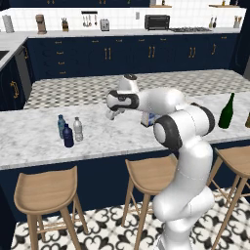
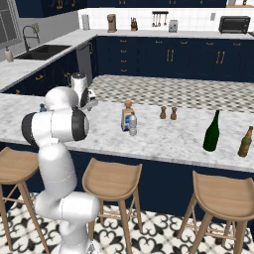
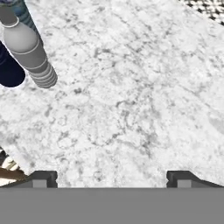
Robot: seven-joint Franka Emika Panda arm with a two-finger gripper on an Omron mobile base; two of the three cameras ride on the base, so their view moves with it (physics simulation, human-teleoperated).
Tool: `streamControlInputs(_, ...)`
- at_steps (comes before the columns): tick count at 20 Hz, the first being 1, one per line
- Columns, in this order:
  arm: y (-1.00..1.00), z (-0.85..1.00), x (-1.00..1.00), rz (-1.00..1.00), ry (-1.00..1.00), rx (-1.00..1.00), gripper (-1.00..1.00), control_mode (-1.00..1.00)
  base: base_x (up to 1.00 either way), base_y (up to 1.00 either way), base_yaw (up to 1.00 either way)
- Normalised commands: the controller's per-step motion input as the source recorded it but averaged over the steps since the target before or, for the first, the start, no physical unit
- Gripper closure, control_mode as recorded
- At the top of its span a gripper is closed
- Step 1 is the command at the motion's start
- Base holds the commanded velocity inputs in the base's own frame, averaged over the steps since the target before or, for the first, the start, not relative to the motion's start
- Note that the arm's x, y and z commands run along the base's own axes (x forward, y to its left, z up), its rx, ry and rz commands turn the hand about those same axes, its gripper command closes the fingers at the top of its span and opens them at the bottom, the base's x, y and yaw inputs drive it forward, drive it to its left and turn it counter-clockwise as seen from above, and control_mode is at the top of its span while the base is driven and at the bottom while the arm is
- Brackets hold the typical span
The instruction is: Move the plastic bottles in the middle to the plastics group, and the glass bottles in the middle to the glass group.
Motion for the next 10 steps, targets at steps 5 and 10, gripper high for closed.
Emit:
streamControlInputs(5, -0.85, 0.54, -0.11, -0.28, 0.15, 0.01, -1.0, -1.0, 0.0, 0.0, 0.0)
streamControlInputs(10, -1.0, 0.0, -0.58, -0.3, 0.01, 0.06, -1.0, -1.0, 0.0, 0.0, 0.0)
